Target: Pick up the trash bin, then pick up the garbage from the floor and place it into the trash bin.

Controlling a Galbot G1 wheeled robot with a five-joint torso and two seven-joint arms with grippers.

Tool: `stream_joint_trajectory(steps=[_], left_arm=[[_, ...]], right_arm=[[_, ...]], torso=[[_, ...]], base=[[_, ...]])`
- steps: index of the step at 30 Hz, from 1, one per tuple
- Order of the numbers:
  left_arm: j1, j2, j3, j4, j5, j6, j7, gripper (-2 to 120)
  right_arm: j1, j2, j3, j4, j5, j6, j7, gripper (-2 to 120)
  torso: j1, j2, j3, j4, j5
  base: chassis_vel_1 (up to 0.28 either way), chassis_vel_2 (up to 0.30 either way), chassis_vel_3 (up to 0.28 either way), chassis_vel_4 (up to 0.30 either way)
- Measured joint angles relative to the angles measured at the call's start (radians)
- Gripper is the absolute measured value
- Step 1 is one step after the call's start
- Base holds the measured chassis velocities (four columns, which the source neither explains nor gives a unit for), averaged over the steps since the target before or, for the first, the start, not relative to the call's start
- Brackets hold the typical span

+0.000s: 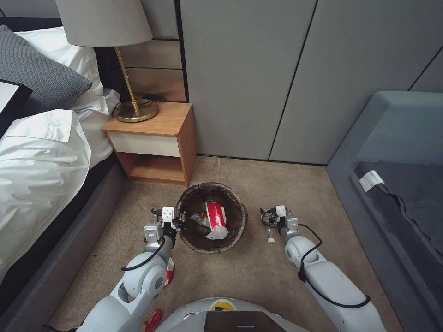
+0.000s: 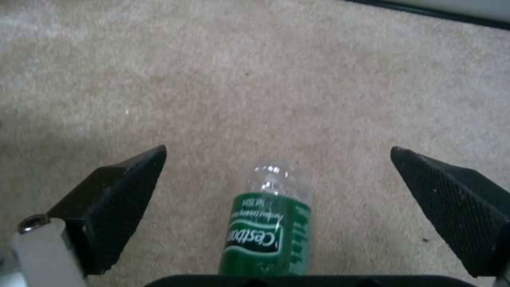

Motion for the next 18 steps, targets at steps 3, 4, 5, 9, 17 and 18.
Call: stream_joint_trajectory(steps=[3,4,5,9,17,18], left_arm=[[0.001,0.000,0.000,-0.001,0.001,0.000,0.000,3],[0.001,0.000,0.000,-0.001,0.001,0.000,0.000,3],[0.001,0.000,0.001,-0.001,0.002,0.000,0.000,3],[-0.004,0.003,0.009,0.000,0.003,-0.001,0.000,3],[-0.030,0.016,0.040,0.014,-0.006,0.005,-0.002,3],[-0.030,0.016,0.040,0.014,-0.006,0.006,-0.002,3]], right_arm=[[0.043,-0.033,-0.011,-0.030,0.074,-0.034,-0.015,100],[0.043,-0.033,-0.011,-0.030,0.074,-0.034,-0.015,100],[0.063,-0.048,-0.017,-0.040,0.112,-0.060,-0.021,100],[0.133,-0.088,-0.052,-0.090,0.193,-0.143,-0.046,100],[0.262,-0.107,-0.127,-0.253,0.240,-0.171,-0.123,100],[0.287,-0.106,-0.145,-0.286,0.243,-0.172,-0.130,100]], torso=[[0.000,0.000,0.000,0.0001,0.0000],[0.000,0.000,0.000,0.0001,0.0000],[0.000,0.000,0.000,0.0000,0.0000],[0.000,0.000,0.000,0.0003,0.0001],[0.000,0.000,0.000,0.0003,0.0000],[0.000,0.000,0.000,0.0003,0.0000]], base=[[0.000,0.000,0.000,0.000],[0.000,0.000,0.000,0.000],[0.000,0.000,0.000,0.000],[0.000,0.000,0.000,0.000],[0.000,0.000,0.000,0.000],[0.000,0.000,0.000,0.000]])
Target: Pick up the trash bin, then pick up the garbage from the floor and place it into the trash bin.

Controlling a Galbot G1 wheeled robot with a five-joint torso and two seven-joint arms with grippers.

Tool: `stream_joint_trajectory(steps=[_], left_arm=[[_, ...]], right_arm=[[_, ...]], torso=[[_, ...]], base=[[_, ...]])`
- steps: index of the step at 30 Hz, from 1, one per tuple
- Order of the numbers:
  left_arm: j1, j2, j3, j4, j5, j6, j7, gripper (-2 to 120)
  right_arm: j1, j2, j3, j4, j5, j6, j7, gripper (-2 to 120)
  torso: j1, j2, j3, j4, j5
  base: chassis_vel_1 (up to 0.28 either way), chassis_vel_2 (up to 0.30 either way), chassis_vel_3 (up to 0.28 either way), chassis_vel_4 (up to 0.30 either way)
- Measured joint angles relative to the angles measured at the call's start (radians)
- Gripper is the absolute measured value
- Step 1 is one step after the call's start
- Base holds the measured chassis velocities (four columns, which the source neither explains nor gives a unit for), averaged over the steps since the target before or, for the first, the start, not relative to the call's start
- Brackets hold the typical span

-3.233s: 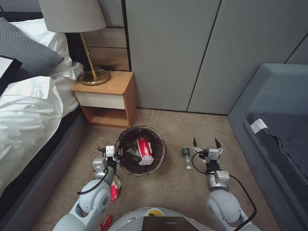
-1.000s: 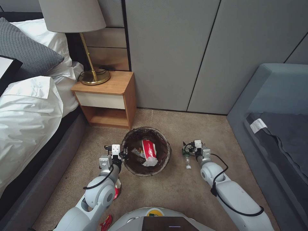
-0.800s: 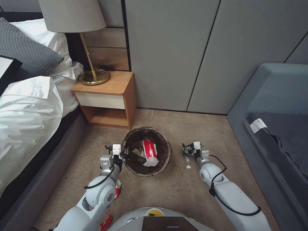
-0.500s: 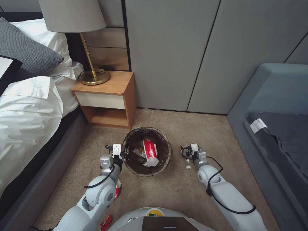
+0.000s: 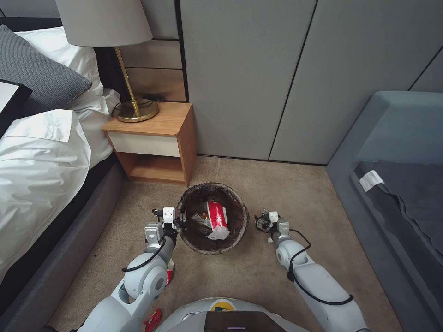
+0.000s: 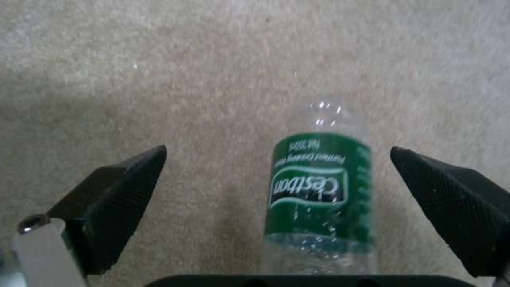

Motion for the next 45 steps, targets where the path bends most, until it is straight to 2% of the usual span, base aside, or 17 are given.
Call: stream_joint_trajectory(steps=[10,18,26,28,29,33,36,38,40,45], left_arm=[[-0.030,0.005,0.019,0.017,-0.016,0.007,-0.004,3],[-0.039,0.006,0.027,0.022,-0.021,0.010,-0.006,3],[-0.059,0.011,0.046,0.033,-0.033,0.016,-0.010,3],[-0.062,0.012,0.047,0.033,-0.035,0.016,-0.011,3],[-0.062,0.014,0.048,0.033,-0.036,0.016,-0.011,3],[-0.062,0.015,0.049,0.032,-0.038,0.017,-0.011,3],[-0.060,0.016,0.050,0.031,-0.038,0.017,-0.011,3],[-0.059,0.015,0.050,0.030,-0.037,0.016,-0.011,3],[-0.059,0.013,0.052,0.029,-0.037,0.016,-0.011,3],[-0.058,0.011,0.053,0.027,-0.036,0.015,-0.010,3]], right_arm=[[0.075,0.035,-0.042,-0.148,-0.015,0.009,-0.043,100],[0.084,0.046,-0.046,-0.175,-0.022,0.016,-0.052,100],[0.104,0.079,-0.062,-0.258,-0.051,0.035,-0.077,97],[0.109,0.086,-0.067,-0.274,-0.056,0.039,-0.083,91],[0.113,0.090,-0.071,-0.285,-0.061,0.042,-0.088,84],[0.119,0.100,-0.079,-0.314,-0.076,0.050,-0.099,75],[0.124,0.122,-0.084,-0.346,-0.093,0.059,-0.105,59],[0.126,0.127,-0.085,-0.353,-0.096,0.060,-0.107,56],[0.132,0.145,-0.088,-0.379,-0.096,0.057,-0.108,44],[0.145,0.181,-0.090,-0.422,-0.084,0.047,-0.104,34]], torso=[[0.000,0.000,0.000,-0.0004,0.0000],[0.000,0.000,0.000,-0.0005,-0.0001],[0.000,0.000,0.000,-0.0004,-0.0001],[0.000,0.000,0.000,-0.0003,-0.0002],[0.000,0.000,0.000,-0.0003,-0.0001],[0.000,0.000,0.000,-0.0003,-0.0001],[0.000,0.000,0.000,-0.0003,-0.0001],[0.000,0.000,0.000,-0.0003,0.0000],[0.000,0.000,0.000,-0.0004,-0.0002],[0.000,0.000,0.000,-0.0003,-0.0001]], base=[[0.000,0.000,0.000,0.000],[0.000,0.000,0.000,0.000],[0.000,0.000,0.000,0.000],[0.000,0.000,0.000,0.000],[0.000,0.000,0.000,0.000],[0.000,0.000,0.000,0.000],[0.000,0.000,0.000,0.000],[0.000,0.000,0.000,0.000],[0.000,0.000,0.000,0.000],[0.000,0.000,0.000,0.000]])
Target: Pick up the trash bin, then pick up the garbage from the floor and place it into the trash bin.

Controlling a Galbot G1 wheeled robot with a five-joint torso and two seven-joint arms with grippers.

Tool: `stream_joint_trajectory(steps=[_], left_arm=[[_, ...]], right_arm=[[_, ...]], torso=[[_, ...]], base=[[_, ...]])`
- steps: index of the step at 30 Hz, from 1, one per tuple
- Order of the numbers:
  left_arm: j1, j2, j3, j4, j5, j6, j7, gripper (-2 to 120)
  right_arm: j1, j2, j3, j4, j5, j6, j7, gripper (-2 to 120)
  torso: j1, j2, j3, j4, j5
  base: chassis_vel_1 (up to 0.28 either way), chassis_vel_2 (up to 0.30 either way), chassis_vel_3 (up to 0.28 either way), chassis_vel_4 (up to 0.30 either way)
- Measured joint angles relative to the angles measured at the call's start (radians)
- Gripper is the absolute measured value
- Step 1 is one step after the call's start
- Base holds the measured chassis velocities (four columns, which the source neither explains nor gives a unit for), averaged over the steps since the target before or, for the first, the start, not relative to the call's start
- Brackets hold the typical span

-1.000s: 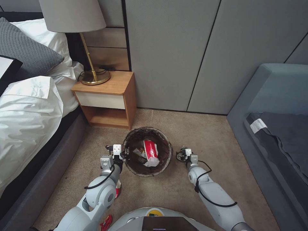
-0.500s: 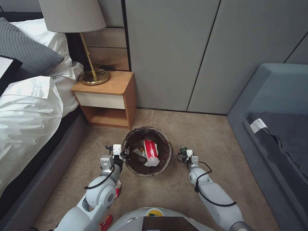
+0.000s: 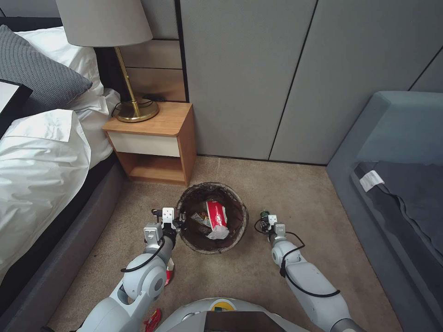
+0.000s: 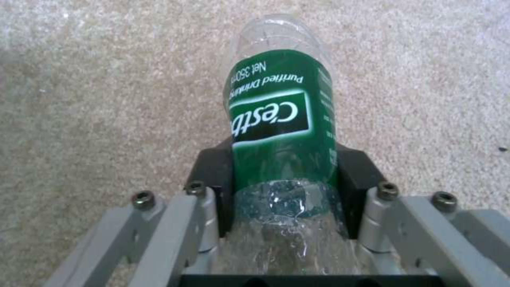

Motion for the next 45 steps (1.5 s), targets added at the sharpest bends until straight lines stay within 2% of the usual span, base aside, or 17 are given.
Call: stream_joint_trajectory(steps=[3,8,25,39,45], left_arm=[[0.002,0.000,-0.002,-0.002,0.000,-0.002,0.000,3],[0.003,0.000,-0.003,-0.002,0.001,-0.003,0.001,3],[0.005,0.002,-0.004,-0.002,0.003,-0.008,0.003,3],[0.004,0.005,0.000,-0.007,0.001,-0.008,0.003,3],[0.007,0.011,0.007,-0.012,-0.006,-0.006,0.001,3]], right_arm=[[0.021,0.034,0.000,-0.056,0.005,-0.005,0.009,28],[0.047,0.062,0.002,-0.118,0.002,-0.001,0.018,28],[0.062,0.078,0.016,-0.178,-0.030,0.015,0.036,28],[0.049,0.058,0.018,-0.141,-0.040,0.022,0.046,28],[0.018,0.009,0.045,-0.009,-0.029,0.026,0.088,28]], torso=[[0.000,0.000,0.000,0.0000,0.0000],[0.000,0.000,0.000,0.0000,0.0001],[0.000,0.000,0.000,0.0000,0.0001],[0.000,0.000,0.000,0.0000,0.0002],[0.000,0.000,0.000,0.0000,0.0001]], base=[[0.000,0.000,0.000,0.000],[0.000,0.000,0.000,0.000],[0.000,0.000,0.000,0.000],[0.000,0.000,0.000,0.000],[0.000,0.000,0.000,0.000]])
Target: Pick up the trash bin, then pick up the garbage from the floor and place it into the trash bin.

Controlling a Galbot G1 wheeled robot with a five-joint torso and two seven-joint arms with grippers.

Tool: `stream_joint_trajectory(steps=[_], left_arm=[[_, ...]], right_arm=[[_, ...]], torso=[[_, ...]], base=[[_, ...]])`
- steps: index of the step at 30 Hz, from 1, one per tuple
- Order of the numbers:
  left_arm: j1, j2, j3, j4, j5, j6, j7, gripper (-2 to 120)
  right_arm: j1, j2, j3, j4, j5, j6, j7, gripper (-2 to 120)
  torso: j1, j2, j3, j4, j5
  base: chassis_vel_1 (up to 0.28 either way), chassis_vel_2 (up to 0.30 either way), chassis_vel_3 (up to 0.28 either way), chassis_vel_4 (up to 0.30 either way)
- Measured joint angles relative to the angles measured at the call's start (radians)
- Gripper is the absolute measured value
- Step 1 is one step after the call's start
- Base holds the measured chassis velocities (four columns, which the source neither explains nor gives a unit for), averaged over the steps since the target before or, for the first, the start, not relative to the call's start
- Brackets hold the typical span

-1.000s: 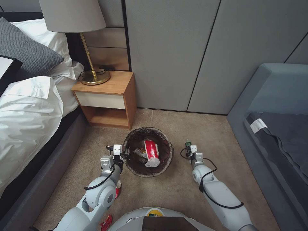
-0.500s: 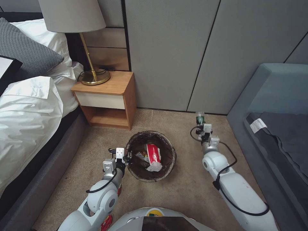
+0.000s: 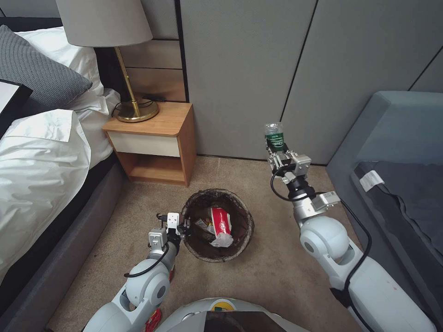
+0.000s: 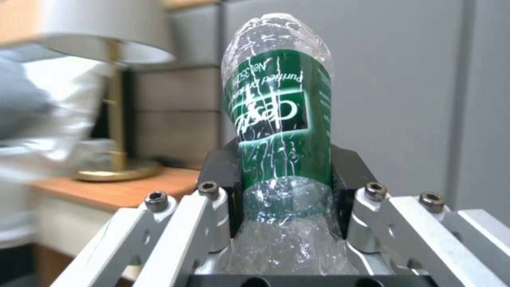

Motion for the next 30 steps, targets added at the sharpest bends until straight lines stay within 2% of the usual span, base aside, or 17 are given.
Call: stream_joint_trajectory(steps=[7,9,11,14,15,16,18,20,21,23,24,27,30], left_arm=[[0.006,0.002,0.008,-0.002,0.001,0.000,0.000,3],[0.011,0.002,0.016,-0.002,0.006,0.000,0.000,3],[0.012,0.002,0.018,-0.002,0.007,0.000,0.000,3],[0.017,0.003,0.026,-0.002,0.014,-0.001,0.001,3],[0.017,0.003,0.026,-0.002,0.014,-0.001,0.001,3],[0.020,0.004,0.029,-0.002,0.015,-0.001,0.001,3],[0.021,0.006,0.029,-0.003,0.015,-0.001,0.001,3],[0.024,0.009,0.029,-0.004,0.016,-0.001,0.001,3],[0.024,0.009,0.029,-0.004,0.016,-0.001,0.001,3],[0.022,0.010,0.030,-0.004,0.016,-0.001,0.001,3],[0.022,0.010,0.030,-0.004,0.016,-0.001,0.001,3],[0.017,0.010,0.033,0.001,0.018,0.000,0.001,3],[0.015,0.008,0.035,0.004,0.020,0.001,0.001,3]], right_arm=[[-0.023,-0.041,0.027,0.113,0.010,0.005,0.026,28],[-0.042,-0.072,0.052,0.210,0.026,0.008,0.055,28],[-0.046,-0.079,0.058,0.239,0.029,0.009,0.064,28],[-0.060,-0.101,0.091,0.368,0.013,0.040,0.101,28],[-0.060,-0.101,0.091,0.368,0.013,0.040,0.101,28],[-0.065,-0.110,0.103,0.441,0.006,0.059,0.116,28],[-0.069,-0.119,0.110,0.488,0.005,0.073,0.122,28],[-0.081,-0.144,0.120,0.605,0.015,0.106,0.125,28],[-0.081,-0.144,0.120,0.605,0.015,0.106,0.125,28],[-0.105,-0.181,0.117,0.730,0.044,0.136,0.090,28],[-0.105,-0.181,0.117,0.730,0.044,0.136,0.090,28],[-0.156,-0.227,0.101,0.893,0.059,0.169,-0.001,28],[-0.176,-0.257,0.089,0.958,0.076,0.187,-0.059,28]], torso=[[0.000,0.000,0.000,-0.0001,0.0001],[0.000,0.000,0.000,-0.0002,0.0000],[0.000,0.000,0.000,-0.0004,0.0000],[0.000,0.000,0.000,-0.0001,-0.0001],[0.000,0.000,0.000,-0.0001,-0.0001],[0.000,0.000,0.000,0.0002,0.0002],[0.000,0.000,0.000,0.0000,-0.0001],[0.000,0.000,0.000,0.0001,0.0000],[0.000,0.000,0.000,0.0001,0.0000],[0.000,0.000,0.000,0.0000,0.0001],[0.000,0.000,0.000,0.0000,0.0001],[0.000,0.000,0.000,-0.0001,-0.0002],[0.000,0.000,0.000,-0.0002,-0.0002]], base=[[0.000,0.000,0.000,0.000],[0.000,0.000,0.000,0.000],[0.000,0.000,0.000,0.000],[0.000,0.000,0.000,0.000],[0.000,0.000,0.000,0.000],[0.000,0.000,0.000,0.000],[0.000,0.000,0.000,0.000],[0.000,0.000,0.000,0.000],[0.000,0.000,0.000,0.000],[0.000,0.000,0.000,0.000],[0.000,0.000,0.000,0.000],[0.000,0.000,0.000,0.000],[0.000,0.000,0.000,0.000]])
